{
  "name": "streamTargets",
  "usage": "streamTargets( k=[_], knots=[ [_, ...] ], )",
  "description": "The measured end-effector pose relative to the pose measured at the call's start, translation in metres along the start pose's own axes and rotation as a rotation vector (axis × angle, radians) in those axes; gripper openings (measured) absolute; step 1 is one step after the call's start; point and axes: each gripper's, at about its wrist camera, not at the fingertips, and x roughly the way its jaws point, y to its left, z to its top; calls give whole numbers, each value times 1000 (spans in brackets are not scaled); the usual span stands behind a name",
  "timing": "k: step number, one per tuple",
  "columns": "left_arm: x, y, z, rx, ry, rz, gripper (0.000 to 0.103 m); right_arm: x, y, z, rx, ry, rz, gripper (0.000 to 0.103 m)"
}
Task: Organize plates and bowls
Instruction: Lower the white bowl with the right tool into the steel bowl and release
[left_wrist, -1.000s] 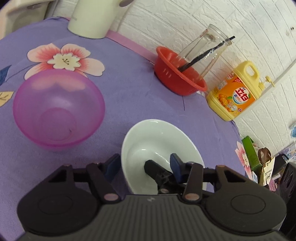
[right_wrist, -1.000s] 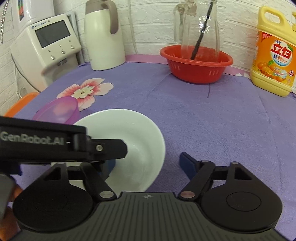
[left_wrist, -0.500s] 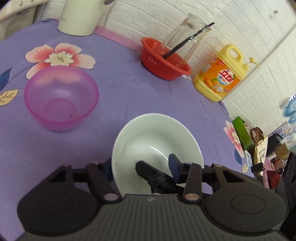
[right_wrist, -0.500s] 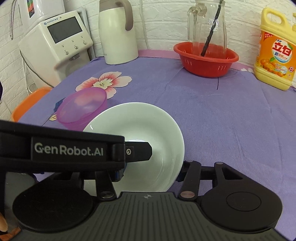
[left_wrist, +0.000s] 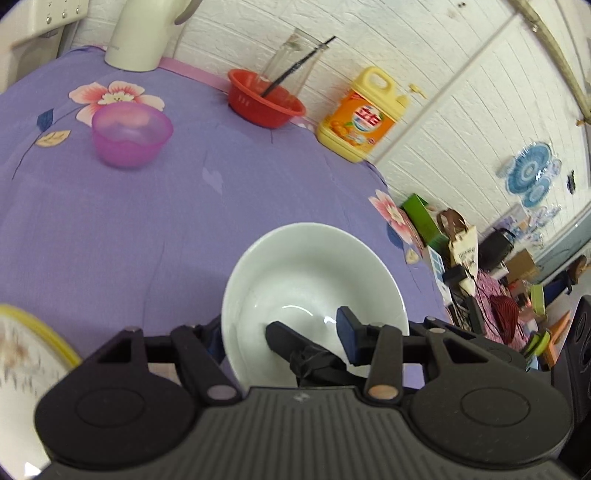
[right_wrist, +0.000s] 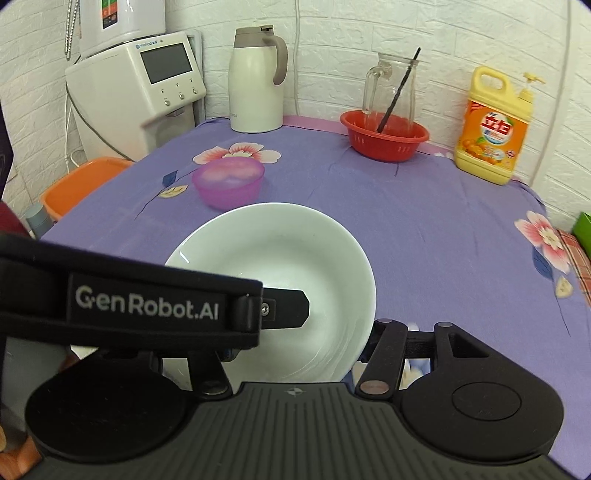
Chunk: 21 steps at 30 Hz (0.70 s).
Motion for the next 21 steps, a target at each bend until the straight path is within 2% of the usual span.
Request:
streamTargets(
  k=[7, 13, 21],
  knots=[
    [-25, -7, -58, 45, 31, 10, 45, -37, 20, -49, 36, 2, -7, 94],
    [-26, -3, -89, 61, 64, 21, 46, -41, 27, -79, 52, 29, 5, 95],
    [-30, -11, -91, 144, 7, 52, 66, -48, 19, -95, 119, 6, 29, 99]
  ],
)
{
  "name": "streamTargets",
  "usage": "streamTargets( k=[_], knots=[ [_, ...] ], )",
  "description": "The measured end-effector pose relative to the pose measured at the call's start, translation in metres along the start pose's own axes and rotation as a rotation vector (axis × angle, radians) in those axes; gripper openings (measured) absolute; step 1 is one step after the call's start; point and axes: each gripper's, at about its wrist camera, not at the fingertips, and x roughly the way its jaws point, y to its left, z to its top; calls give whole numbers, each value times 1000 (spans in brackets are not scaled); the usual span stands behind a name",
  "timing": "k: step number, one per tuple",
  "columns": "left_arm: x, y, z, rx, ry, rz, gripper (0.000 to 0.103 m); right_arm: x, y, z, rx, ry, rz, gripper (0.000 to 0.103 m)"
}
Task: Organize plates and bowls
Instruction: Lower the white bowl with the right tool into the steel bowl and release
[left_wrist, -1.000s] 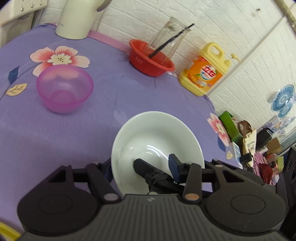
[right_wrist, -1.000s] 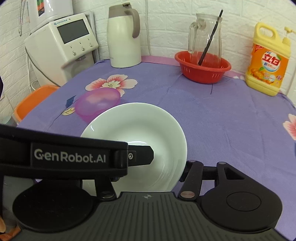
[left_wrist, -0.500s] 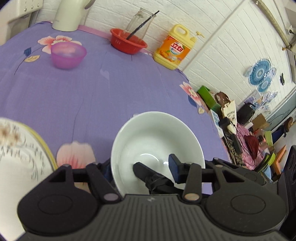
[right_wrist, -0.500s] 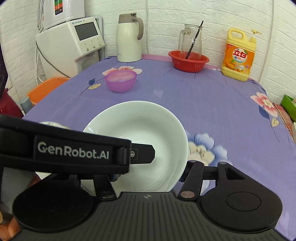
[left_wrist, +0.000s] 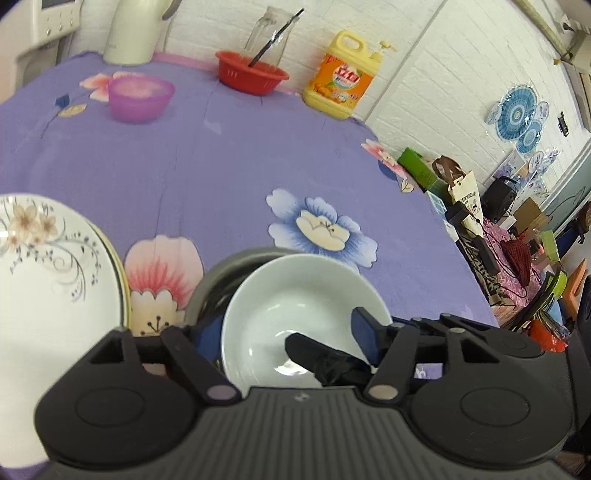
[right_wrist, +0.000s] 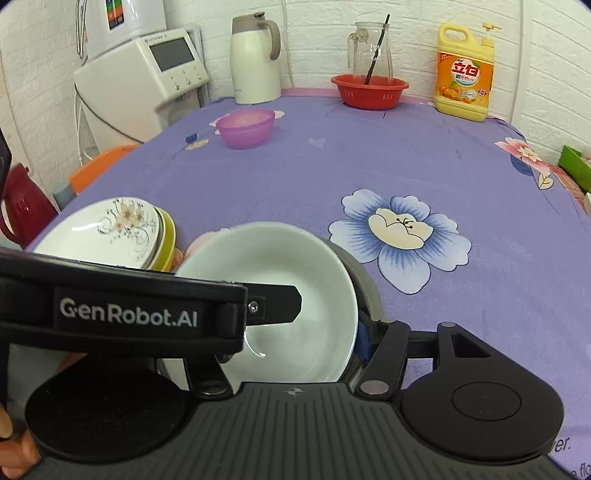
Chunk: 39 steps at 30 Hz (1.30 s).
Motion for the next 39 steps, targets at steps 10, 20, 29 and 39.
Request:
streamTargets(
  k=[10, 20, 29, 39],
  knots=[
    [-33, -13, 5, 193, -152, 64, 73, -25, 0, 0, -4, -114, -45, 103],
    [-36, -8, 15, 206, -161, 72, 74, -21, -9, 14, 46, -103, -14, 103],
    [-38, 20, 43, 159, -205, 97, 74, -23, -13, 32, 189, -50, -1, 103],
    [-38, 74, 73, 122, -217, 181, 74, 4, -6, 58, 119, -41, 77, 103]
  ],
)
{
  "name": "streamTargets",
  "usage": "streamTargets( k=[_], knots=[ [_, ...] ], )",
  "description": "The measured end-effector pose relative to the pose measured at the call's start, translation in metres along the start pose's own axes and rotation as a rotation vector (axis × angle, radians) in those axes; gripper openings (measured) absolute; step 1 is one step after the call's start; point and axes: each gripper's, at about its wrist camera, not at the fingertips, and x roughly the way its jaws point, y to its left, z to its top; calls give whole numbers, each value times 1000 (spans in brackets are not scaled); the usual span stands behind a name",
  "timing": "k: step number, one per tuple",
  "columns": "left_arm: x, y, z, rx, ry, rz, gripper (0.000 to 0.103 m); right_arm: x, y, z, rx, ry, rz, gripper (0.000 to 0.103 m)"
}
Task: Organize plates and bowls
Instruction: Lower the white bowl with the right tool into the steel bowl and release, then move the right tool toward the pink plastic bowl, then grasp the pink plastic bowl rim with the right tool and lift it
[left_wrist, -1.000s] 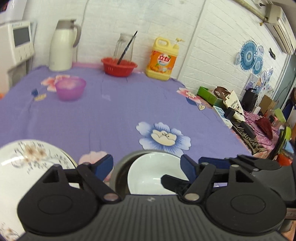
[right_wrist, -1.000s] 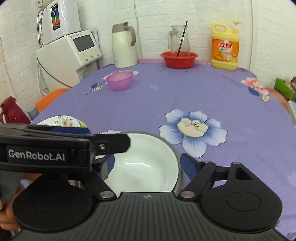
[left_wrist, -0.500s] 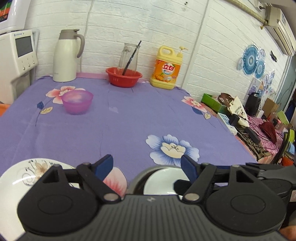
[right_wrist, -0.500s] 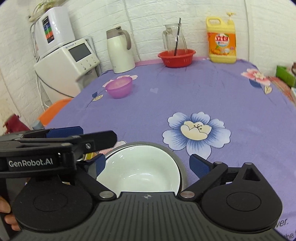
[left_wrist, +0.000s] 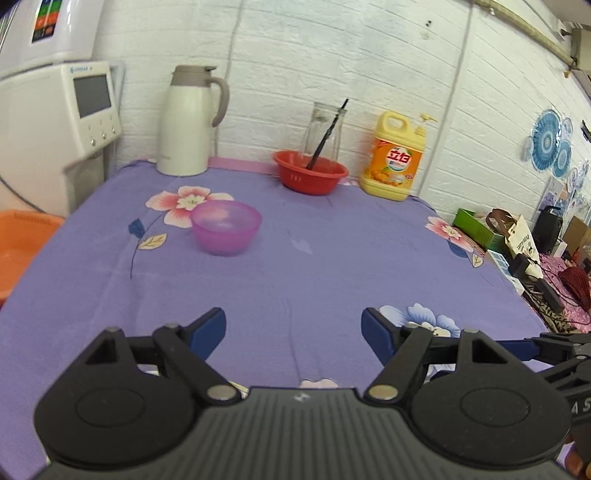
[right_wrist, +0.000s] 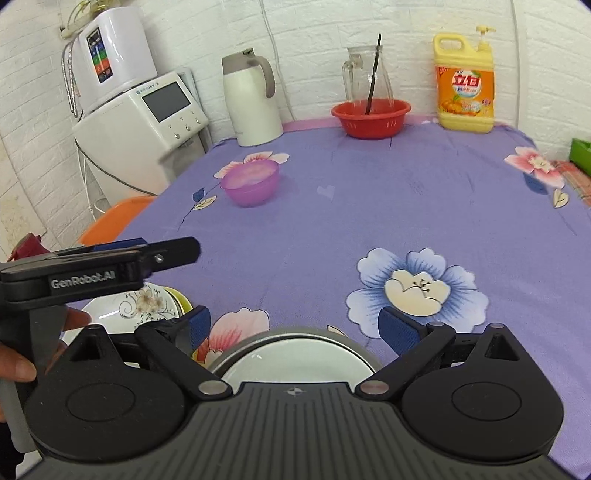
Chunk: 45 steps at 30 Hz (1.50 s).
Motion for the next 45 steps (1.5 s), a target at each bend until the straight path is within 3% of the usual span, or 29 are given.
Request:
streamTargets(
  k=[3, 8, 12, 16, 22, 30, 36, 41, 45],
  knots=[
    [8, 31, 14, -48, 20, -6, 75, 17, 1, 12, 18, 30, 32, 103],
    [29, 79, 53, -64, -10, 109, 75, 50, 19, 43, -62, 48, 59, 103],
    [60, 105, 86, -61, -16, 158, 75, 102, 40, 79, -179, 88, 53, 103],
    [103, 121, 100, -57, 38, 163, 75, 162, 51, 105, -311, 135, 18, 103],
    [167, 129, 106, -33, 100, 127, 75, 227, 39, 119, -341, 189, 9, 103],
    [235, 128, 111, 32, 107, 49, 75, 262, 40, 120, -414, 172, 92, 103],
    [256, 136, 110, 64, 119, 13, 75, 257, 31, 107, -444, 54, 154, 103],
    [263, 134, 106, 106, 109, 1, 75, 265, 39, 119, -459, 91, 160, 103],
    [267, 132, 109, 116, 107, -31, 70, 271, 42, 121, -448, 51, 146, 103]
  ],
)
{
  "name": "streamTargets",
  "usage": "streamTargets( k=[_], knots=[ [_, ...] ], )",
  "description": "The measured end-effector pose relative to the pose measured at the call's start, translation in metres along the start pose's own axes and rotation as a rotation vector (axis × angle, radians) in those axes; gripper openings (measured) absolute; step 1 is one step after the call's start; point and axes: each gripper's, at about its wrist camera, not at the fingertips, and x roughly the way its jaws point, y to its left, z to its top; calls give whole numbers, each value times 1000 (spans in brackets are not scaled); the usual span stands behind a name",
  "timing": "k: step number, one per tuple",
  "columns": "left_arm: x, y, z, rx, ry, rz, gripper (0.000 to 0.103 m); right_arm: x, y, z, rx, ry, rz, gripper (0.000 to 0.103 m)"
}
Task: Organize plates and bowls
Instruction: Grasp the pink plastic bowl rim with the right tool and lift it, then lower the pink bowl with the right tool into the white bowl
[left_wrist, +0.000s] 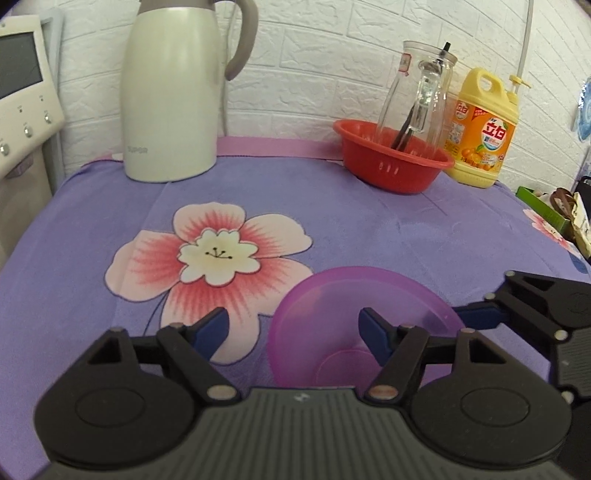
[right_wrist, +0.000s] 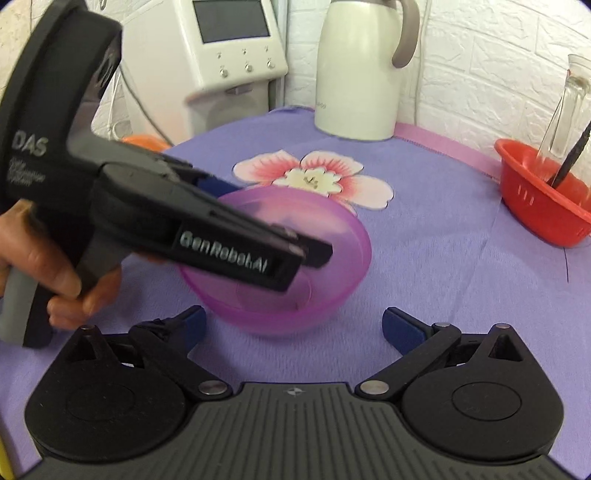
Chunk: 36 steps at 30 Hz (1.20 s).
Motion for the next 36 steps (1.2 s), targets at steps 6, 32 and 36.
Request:
streamTargets(
  k=[6, 32, 36],
  knots=[
    [-16, -12, 6, 29, -66, -26, 62, -5, -1, 4, -11, -90, -31, 103],
    [-224, -206, -77, 112, -105, -201, 68, -261, 74, -88, 72, -230, -124, 103],
    [-231, -240, -116, 129, -63, -244, 69, -288, 84, -132, 134, -215, -142, 103]
  ],
)
